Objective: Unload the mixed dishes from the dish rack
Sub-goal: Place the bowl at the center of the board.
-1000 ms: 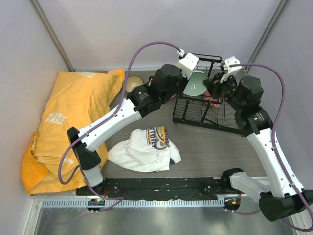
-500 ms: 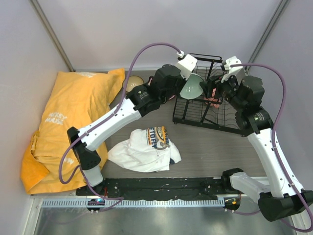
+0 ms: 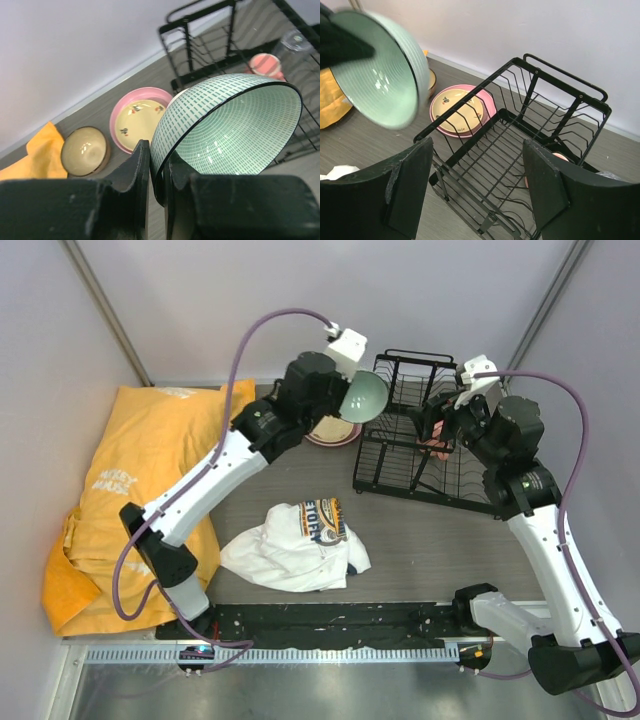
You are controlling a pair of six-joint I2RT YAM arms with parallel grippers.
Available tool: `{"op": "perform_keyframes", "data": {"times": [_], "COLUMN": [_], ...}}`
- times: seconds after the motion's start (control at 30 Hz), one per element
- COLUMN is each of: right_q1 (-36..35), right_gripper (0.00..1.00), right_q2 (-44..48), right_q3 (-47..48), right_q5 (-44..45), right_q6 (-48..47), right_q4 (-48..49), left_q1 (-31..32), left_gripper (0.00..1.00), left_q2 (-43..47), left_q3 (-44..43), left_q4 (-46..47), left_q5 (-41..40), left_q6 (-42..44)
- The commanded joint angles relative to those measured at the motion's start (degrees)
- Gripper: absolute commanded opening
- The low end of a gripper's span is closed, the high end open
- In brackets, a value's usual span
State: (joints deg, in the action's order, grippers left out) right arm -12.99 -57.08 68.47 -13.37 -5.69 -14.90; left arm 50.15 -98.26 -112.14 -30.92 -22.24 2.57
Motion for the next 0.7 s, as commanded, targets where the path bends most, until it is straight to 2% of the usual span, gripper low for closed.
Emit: {"op": "perform_keyframes", "data": {"times": [0.0,0.3,0.47,0.67], "right_q1": [0.1,0.1,0.1,0.1], "right_gripper": [0.77,0.77,0.77,0.78], "right_q2": [1.4,1.7,1.8,1.6], "right_q3": [0.5,0.2,0.0,-0.3], "right_q5": [1.1,3.7,4.8,6.4], "right_q6": [0.0,-0.6,-1.4,-2.1], "right_q4": [3.0,3.0,2.8,2.2], "left_q1": [-7.5,-23.8,-31.2,-36.5], "left_gripper": [0.00,0.00,0.00,0.00], "left_q2": [7.0,5.9,-0.5,-8.4], "left_q3": [-0.9,1.7,-0.1,-5.5], "left_q4": [4.1,3.8,2.7,1.0], "left_q5": [1.4,12.9,17.7,21.9], "left_q6": [-4.3,-12.7,-16.5,-19.4]}}
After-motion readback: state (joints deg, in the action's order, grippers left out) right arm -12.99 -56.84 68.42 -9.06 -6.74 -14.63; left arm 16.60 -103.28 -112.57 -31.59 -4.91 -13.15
